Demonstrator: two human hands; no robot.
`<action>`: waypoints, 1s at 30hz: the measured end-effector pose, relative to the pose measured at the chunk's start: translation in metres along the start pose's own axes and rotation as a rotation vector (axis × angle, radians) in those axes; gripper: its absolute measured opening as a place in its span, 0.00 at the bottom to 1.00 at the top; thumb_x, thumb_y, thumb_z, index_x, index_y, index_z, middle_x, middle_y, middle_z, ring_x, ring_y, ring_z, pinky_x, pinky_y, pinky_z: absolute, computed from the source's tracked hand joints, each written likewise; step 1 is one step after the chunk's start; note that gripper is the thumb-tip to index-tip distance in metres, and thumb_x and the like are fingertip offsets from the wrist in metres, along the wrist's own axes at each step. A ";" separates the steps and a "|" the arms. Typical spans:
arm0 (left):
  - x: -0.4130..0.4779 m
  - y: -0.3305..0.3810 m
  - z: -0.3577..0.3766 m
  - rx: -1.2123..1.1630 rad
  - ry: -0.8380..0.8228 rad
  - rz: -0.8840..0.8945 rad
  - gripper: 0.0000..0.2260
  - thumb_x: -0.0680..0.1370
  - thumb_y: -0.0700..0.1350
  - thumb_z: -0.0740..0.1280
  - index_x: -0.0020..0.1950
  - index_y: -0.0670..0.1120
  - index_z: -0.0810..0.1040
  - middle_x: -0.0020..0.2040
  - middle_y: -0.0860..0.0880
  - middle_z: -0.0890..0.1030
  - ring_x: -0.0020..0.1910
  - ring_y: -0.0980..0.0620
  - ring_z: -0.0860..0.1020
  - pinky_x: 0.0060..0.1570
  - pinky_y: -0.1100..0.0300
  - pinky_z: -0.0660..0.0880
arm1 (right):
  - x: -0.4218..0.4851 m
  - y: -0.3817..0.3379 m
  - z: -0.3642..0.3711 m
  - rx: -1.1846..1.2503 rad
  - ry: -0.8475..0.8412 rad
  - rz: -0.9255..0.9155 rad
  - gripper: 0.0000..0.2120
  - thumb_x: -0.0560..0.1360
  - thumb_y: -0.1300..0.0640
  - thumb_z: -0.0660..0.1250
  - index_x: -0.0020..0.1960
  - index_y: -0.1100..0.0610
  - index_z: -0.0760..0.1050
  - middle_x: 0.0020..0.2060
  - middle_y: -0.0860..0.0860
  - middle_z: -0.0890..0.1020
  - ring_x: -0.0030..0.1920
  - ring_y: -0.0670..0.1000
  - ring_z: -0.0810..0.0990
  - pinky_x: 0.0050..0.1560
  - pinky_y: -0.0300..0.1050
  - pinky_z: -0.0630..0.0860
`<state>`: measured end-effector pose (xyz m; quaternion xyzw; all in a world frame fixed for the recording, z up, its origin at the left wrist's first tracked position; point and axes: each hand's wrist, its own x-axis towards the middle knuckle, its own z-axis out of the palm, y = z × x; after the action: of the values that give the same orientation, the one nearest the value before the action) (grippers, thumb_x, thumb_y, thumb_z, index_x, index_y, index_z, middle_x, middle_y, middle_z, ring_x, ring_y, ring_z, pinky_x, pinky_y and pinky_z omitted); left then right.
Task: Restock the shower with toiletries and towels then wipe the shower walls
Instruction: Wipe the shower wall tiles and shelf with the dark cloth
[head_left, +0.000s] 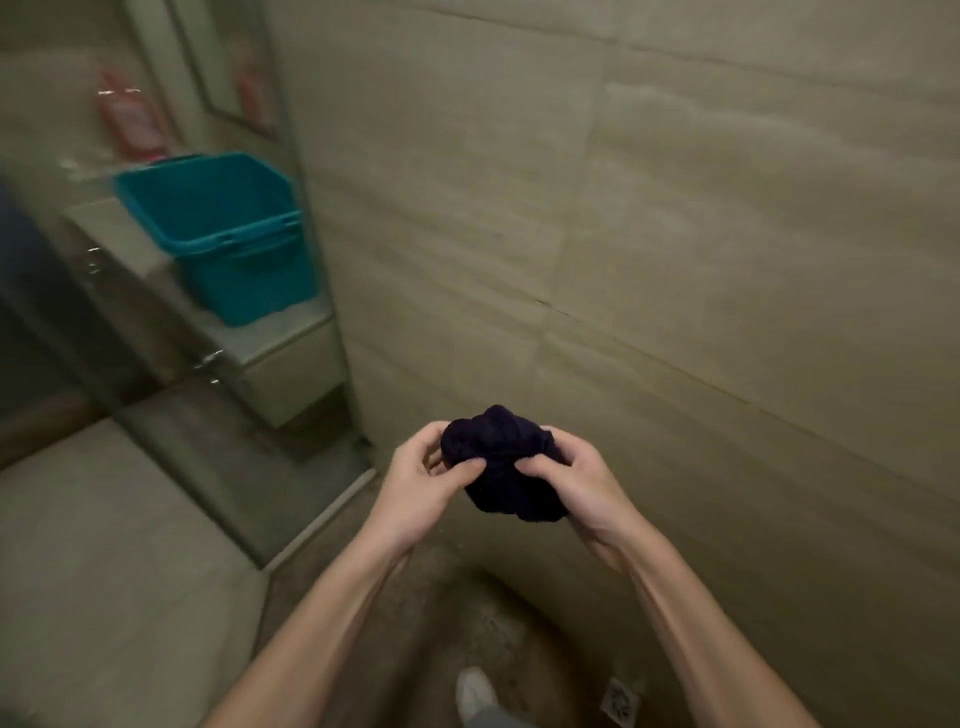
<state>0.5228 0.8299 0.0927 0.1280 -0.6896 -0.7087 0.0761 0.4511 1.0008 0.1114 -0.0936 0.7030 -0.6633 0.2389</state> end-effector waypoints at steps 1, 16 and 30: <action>0.002 -0.001 -0.015 0.006 0.054 0.010 0.11 0.77 0.34 0.72 0.57 0.43 0.80 0.51 0.49 0.86 0.53 0.54 0.83 0.49 0.64 0.78 | 0.012 -0.002 0.011 -0.026 -0.078 0.000 0.10 0.77 0.63 0.68 0.56 0.56 0.83 0.50 0.57 0.87 0.53 0.61 0.85 0.51 0.55 0.79; -0.025 -0.014 -0.182 -0.333 0.807 -0.072 0.14 0.81 0.34 0.64 0.65 0.42 0.77 0.56 0.44 0.86 0.56 0.49 0.84 0.52 0.61 0.79 | 0.160 -0.026 0.236 -0.264 -0.855 -0.094 0.06 0.80 0.62 0.65 0.49 0.60 0.81 0.43 0.63 0.86 0.42 0.56 0.83 0.48 0.54 0.76; -0.110 -0.034 -0.385 -0.100 1.162 -0.205 0.12 0.80 0.32 0.61 0.54 0.44 0.81 0.45 0.49 0.87 0.45 0.53 0.85 0.41 0.65 0.77 | 0.155 -0.046 0.513 -0.543 -1.209 -0.401 0.06 0.80 0.54 0.66 0.45 0.51 0.79 0.36 0.46 0.83 0.36 0.43 0.82 0.37 0.42 0.78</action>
<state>0.7410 0.4932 0.0609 0.5573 -0.4848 -0.5579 0.3783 0.5442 0.4717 0.1202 -0.6314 0.5568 -0.3267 0.4295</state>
